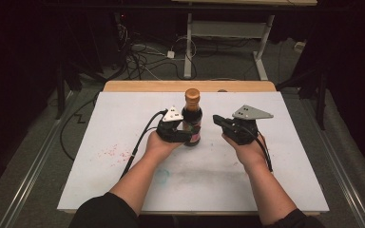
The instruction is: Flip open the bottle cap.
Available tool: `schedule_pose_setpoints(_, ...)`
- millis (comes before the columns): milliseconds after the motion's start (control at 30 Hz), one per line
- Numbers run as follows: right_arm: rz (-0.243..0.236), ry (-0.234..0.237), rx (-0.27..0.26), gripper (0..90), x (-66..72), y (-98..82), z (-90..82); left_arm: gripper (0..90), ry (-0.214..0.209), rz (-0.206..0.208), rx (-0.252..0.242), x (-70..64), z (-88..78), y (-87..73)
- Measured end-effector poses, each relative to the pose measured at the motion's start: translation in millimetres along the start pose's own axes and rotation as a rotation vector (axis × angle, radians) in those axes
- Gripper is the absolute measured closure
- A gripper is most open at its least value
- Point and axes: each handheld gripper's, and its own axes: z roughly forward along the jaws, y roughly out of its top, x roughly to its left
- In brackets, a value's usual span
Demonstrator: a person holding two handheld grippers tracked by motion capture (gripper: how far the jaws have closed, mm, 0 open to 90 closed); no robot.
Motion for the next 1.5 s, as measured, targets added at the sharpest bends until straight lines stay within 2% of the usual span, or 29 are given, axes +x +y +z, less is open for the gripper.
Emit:
schedule_pose_setpoints(200,-0.018,0.009,-0.02,90.0,0.5,15.0,-0.6,29.0,0.001,0.0,-0.001,0.0,0.0,-0.1)
schedule_pose_setpoints(300,-0.047,0.014,-0.026,90.0,2.1,24.6,-0.2,29.0,0.001,0.001,-0.001,0.0,0.1,-0.2)
schedule_pose_setpoints(900,-0.098,0.019,-0.037,90.0,13.5,57.7,5.6,29.0,0.005,0.007,0.002,-1.4,-0.4,-0.4)
schedule_pose_setpoints(933,-0.103,0.018,-0.036,90.0,14.2,59.3,5.7,29.0,-0.004,0.061,0.05,1.4,-3.8,0.0)
schedule_pose_setpoints(967,-0.104,0.018,-0.035,90.0,15.0,62.4,5.7,29.0,-0.001,0.069,0.059,1.8,-4.3,0.2)
schedule_pose_setpoints(1000,-0.104,0.018,-0.035,90.0,15.0,62.4,5.7,29.0,0.01,0.006,0.005,-2.1,-0.4,-0.4)
schedule_pose_setpoints(1067,-0.103,0.023,-0.034,90.0,15.4,65.8,5.6,29.0,0.012,0.01,0.004,-2.5,-0.6,-0.7)
schedule_pose_setpoints(1100,-0.102,0.026,-0.03,90.0,15.6,67.8,5.5,29.0,0.003,0.072,0.057,0.7,-4.5,-0.2)
schedule_pose_setpoints(1167,-0.107,0.029,-0.025,90.0,16.3,71.3,5.9,29.0,0.004,0.08,0.061,1.0,-4.7,0.0)
schedule_pose_setpoints(1233,-0.116,0.026,-0.011,90.0,17.5,74.0,6.8,29.1,0.004,0.07,0.055,0.6,-4.2,0.0)
schedule_pose_setpoints(1267,-0.115,0.03,-0.01,90.0,17.7,75.1,7.3,29.0,0.014,0.014,0.003,-2.5,-0.4,-0.5)
schedule_pose_setpoints(1500,-0.132,0.032,0.01,90.0,19.8,78.9,8.8,29.1,0.013,0.012,0.002,-2.6,-0.2,-0.7)
